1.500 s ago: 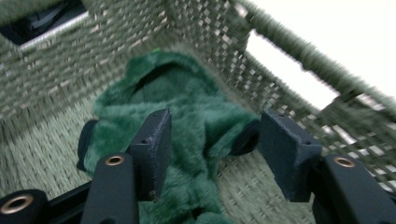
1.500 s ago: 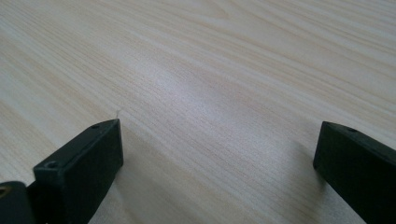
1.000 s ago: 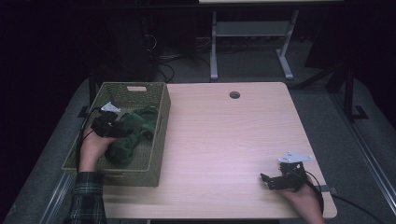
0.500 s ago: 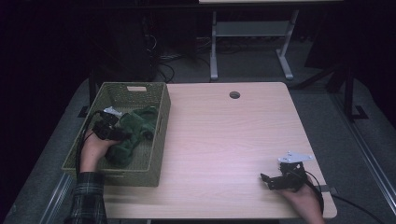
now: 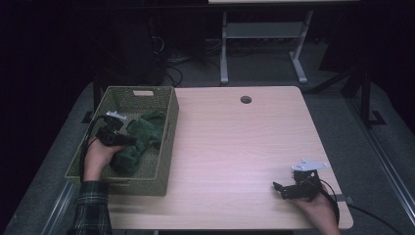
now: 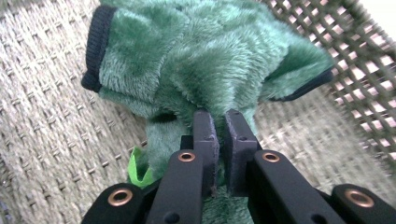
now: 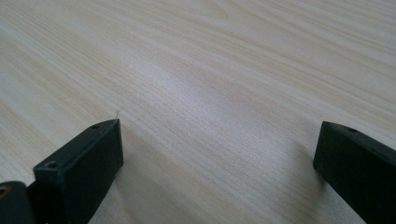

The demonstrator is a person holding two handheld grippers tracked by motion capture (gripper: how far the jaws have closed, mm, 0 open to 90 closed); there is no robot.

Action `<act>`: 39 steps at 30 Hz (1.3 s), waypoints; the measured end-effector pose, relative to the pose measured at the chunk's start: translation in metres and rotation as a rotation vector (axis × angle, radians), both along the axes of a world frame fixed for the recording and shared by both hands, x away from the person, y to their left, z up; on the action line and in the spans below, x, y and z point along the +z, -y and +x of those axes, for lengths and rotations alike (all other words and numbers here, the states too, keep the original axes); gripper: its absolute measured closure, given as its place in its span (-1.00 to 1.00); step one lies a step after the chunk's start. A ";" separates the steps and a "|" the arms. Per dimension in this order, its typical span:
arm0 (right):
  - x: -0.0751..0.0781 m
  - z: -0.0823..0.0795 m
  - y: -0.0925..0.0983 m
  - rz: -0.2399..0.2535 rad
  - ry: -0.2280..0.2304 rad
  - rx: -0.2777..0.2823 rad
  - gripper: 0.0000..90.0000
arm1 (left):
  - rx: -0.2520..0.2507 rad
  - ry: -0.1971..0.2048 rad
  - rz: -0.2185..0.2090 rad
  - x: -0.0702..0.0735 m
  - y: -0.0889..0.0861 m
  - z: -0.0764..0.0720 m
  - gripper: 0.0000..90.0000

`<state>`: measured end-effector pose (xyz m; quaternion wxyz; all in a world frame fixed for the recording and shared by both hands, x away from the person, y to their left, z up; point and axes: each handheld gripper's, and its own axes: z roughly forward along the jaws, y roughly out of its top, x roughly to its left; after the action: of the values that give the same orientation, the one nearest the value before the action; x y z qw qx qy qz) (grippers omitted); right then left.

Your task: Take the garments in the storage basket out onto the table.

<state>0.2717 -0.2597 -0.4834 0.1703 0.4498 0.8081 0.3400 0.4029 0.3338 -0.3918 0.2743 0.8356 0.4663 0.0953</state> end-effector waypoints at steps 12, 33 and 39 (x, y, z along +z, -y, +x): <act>0.000 0.000 0.000 0.000 0.000 0.000 -0.97 | -0.011 0.080 -0.119 0.029 0.001 -0.010 0.91; 0.000 0.000 0.000 0.000 0.000 0.000 -0.97 | -0.031 0.190 -0.297 0.091 -0.007 -0.033 0.92; 0.000 0.000 0.000 0.000 0.001 0.000 -0.97 | -0.051 0.240 -0.319 0.121 -0.004 -0.038 0.93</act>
<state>0.2716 -0.2597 -0.4834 0.1706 0.4496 0.8082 0.3400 0.3649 0.3382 -0.2712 0.4592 0.7757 0.4182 0.1120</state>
